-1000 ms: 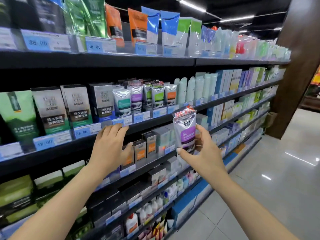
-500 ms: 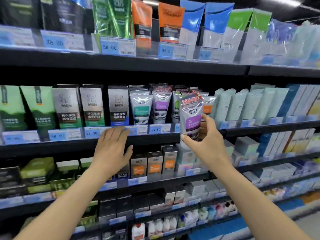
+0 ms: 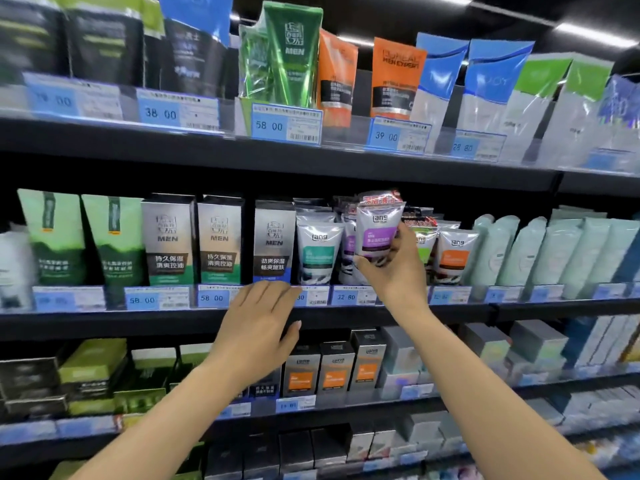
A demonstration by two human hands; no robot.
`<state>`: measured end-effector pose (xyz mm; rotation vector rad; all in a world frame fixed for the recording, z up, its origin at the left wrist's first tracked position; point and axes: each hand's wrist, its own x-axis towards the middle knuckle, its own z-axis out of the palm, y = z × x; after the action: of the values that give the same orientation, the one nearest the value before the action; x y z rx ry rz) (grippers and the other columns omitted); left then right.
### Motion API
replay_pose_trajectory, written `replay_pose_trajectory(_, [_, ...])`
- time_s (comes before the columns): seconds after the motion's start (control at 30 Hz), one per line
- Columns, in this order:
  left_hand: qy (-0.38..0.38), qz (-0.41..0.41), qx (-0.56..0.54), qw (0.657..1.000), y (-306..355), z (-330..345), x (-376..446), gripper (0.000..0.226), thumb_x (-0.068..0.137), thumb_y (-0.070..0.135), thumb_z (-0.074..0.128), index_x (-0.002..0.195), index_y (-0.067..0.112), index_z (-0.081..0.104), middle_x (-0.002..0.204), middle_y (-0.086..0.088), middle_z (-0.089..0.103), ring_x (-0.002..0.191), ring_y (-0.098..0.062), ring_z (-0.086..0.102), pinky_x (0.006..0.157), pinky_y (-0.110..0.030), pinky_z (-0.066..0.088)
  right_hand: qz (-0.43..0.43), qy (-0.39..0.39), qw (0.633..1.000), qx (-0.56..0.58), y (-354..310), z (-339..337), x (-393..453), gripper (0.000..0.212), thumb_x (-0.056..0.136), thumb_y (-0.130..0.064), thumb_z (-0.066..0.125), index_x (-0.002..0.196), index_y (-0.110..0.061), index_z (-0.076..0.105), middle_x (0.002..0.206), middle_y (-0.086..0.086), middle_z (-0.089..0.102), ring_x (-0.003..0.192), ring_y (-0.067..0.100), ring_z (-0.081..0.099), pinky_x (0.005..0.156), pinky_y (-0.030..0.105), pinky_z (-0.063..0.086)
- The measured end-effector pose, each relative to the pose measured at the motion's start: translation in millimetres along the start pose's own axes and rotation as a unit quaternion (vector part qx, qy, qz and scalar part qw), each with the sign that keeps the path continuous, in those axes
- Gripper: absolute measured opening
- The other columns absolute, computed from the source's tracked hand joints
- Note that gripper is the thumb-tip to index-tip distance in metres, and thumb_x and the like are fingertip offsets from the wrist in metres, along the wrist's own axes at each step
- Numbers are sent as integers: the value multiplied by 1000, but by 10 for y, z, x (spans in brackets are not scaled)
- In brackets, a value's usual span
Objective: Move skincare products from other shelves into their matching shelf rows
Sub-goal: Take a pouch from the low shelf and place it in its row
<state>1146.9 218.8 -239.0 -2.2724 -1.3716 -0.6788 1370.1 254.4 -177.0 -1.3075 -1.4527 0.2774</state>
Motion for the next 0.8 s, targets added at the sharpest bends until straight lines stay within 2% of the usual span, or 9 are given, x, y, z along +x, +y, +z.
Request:
replay_pose_trajectory(0.07, [-3,9,0,1000,-36,23,-12,52,86,43,40,127,13,57,120,-2,59,112,-22,52,99,-39,41,19,9,1000,-5,3,68,26,65,74,-24,80,123,-33,38,104,-12,59,89,3,60,74,18,49])
replay_pose_trajectory(0.17, [2,29,-3,1000,-88,49,-30,51,86,43,41,126,14,56,122,-1,58,114,-21,49,102,-36,34,21,22,1000,-8,25,138,54,68,73,-24,80,127,-27,38,102,-12,60,88,6,60,74,21,48])
replay_pose_trajectory(0.23, [2,37,-1,999,-114,50,-38,51,86,43,41,126,15,56,123,-1,58,115,-20,48,103,-36,35,19,25,999,-12,50,184,62,65,73,-24,80,121,-32,37,103,-11,61,88,4,61,74,21,50])
replay_pose_trajectory(0.3, [4,45,-3,999,-137,48,-44,51,86,43,41,126,16,56,124,-1,57,116,-19,45,104,-35,31,16,19,999,-31,90,243,54,62,73,-27,80,116,-35,36,111,-8,60,87,-1,61,69,16,49])
replay_pose_trajectory(0.37, [4,52,-3,999,-161,48,-51,51,86,43,41,127,16,56,125,-1,57,117,-19,44,105,-34,28,21,15,998,-60,140,291,5,66,73,-32,79,124,-29,38,120,-6,59,84,-3,61,67,17,50])
replay_pose_trajectory(0.47, [1,65,-10,998,-198,67,-68,50,87,42,41,126,15,57,126,-2,57,118,-20,44,104,-35,27,32,19,995,-88,185,322,-122,69,74,-34,77,129,-25,36,109,-9,62,81,1,61,70,24,52])
replay_pose_trajectory(0.57, [-9,65,-14,998,-215,74,-71,50,87,42,40,126,17,57,128,-2,56,119,-20,44,105,-36,25,33,23,996,-86,179,330,-189,59,76,-32,76,117,-34,34,102,-12,61,85,4,61,68,16,45])
replay_pose_trajectory(0.7, [-18,60,-14,998,-211,48,-80,50,87,44,39,126,18,56,129,-1,56,120,-19,43,106,-35,22,33,22,995,-89,169,337,-176,63,77,-33,76,126,-26,37,106,-12,58,90,4,57,66,7,38])
replay_pose_trajectory(0.8, [-17,57,-10,998,-195,37,-87,51,86,44,39,127,18,56,129,-1,56,121,-19,41,106,-35,22,29,16,995,-92,195,326,-167,59,77,-37,75,122,-28,40,109,-11,60,95,6,58,67,5,37])
